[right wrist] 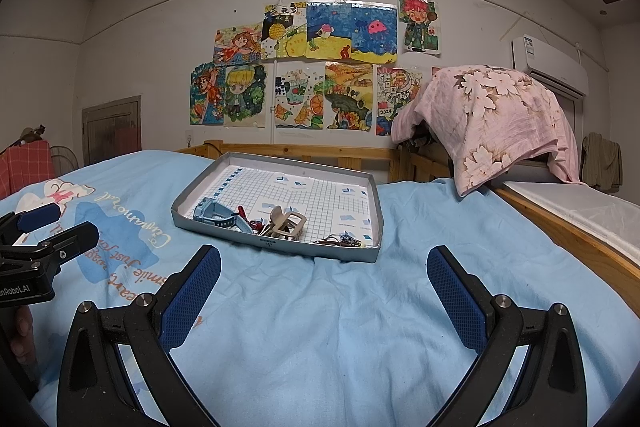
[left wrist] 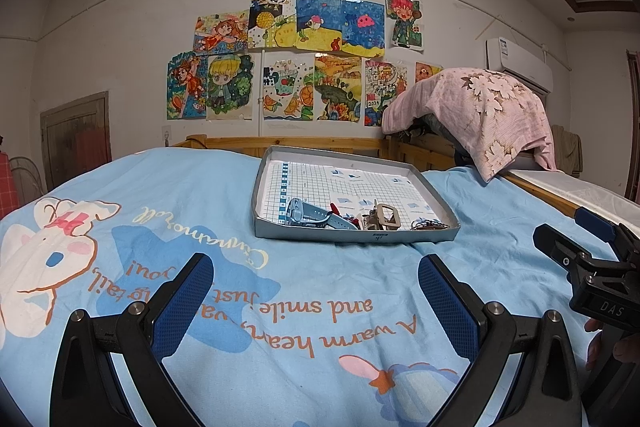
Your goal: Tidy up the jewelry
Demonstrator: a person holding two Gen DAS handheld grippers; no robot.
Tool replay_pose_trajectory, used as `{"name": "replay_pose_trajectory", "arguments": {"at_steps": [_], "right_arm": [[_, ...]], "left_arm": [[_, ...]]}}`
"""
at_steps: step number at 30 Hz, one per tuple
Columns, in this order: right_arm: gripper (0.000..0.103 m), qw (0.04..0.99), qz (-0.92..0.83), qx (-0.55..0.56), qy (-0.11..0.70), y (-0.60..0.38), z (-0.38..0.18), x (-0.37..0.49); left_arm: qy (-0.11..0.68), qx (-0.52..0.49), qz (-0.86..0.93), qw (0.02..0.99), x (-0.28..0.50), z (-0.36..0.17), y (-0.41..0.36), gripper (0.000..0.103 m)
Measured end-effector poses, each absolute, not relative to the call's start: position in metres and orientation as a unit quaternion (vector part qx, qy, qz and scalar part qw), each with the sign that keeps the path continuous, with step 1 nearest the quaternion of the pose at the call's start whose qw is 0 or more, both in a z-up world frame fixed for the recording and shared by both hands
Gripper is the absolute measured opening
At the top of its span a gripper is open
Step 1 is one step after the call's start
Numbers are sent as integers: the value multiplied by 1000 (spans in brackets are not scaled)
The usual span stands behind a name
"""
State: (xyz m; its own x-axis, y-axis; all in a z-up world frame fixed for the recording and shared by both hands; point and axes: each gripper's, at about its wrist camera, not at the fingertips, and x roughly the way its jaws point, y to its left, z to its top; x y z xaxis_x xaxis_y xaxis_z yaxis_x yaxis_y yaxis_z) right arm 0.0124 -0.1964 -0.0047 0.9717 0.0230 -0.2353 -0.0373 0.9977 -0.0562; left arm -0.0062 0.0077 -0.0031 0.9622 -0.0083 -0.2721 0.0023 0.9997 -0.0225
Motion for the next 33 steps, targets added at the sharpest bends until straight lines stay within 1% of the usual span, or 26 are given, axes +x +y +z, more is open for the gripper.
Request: {"name": "replay_pose_trajectory", "arguments": {"at_steps": [33], "right_arm": [[101, 992, 15, -30, 119, -196, -4, 12]], "left_arm": [[146, -11, 11, 989, -7, -8, 10, 103]]}}
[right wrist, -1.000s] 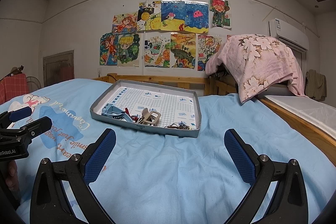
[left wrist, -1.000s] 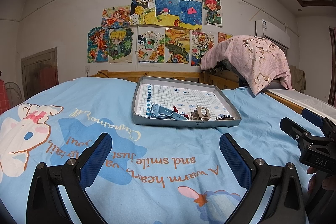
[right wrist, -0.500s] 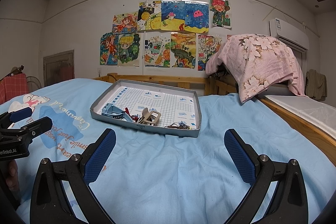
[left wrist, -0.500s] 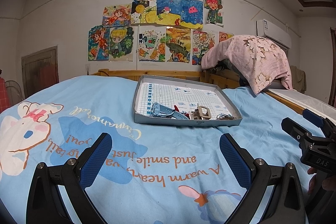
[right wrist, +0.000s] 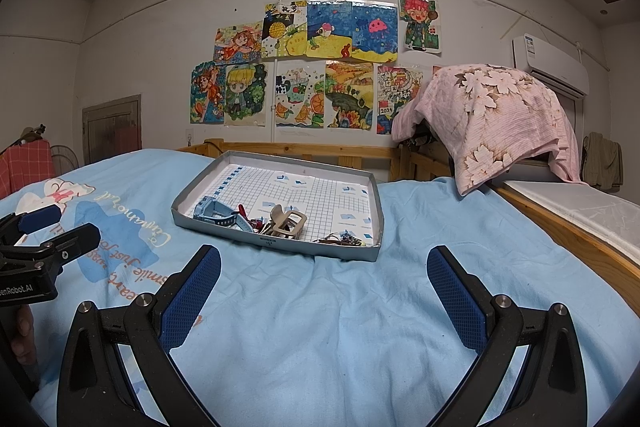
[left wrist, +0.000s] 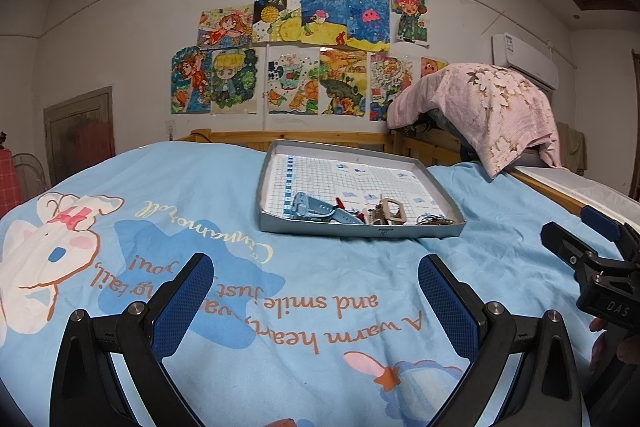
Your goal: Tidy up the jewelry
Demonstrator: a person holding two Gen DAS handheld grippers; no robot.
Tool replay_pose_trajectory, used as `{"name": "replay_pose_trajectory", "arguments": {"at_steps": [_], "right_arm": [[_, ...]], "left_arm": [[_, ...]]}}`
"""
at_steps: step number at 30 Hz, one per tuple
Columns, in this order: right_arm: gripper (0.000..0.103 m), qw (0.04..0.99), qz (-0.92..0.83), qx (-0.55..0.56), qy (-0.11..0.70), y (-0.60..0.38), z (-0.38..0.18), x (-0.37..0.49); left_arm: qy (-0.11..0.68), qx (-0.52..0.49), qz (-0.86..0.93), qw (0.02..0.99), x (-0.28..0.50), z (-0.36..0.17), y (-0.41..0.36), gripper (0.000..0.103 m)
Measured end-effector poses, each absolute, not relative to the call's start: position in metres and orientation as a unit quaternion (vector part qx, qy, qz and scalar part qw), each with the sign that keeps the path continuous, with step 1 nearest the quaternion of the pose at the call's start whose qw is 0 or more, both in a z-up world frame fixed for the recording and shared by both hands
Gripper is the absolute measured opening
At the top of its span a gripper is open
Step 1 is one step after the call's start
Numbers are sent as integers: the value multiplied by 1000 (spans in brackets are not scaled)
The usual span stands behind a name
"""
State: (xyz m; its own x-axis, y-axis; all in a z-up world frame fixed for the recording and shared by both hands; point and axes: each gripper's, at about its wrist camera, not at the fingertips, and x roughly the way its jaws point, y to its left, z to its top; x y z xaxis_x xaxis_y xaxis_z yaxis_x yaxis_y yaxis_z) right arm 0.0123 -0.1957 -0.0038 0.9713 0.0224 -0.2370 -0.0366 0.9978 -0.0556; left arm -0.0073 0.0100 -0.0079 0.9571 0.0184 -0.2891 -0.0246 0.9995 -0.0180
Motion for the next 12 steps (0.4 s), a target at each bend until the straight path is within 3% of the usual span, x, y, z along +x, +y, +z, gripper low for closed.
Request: {"name": "replay_pose_trajectory", "arguments": {"at_steps": [12], "right_arm": [[101, 992, 15, -30, 122, -194, -8, 13]], "left_arm": [[159, -18, 20, 987, -4, -11, 10, 103]]}}
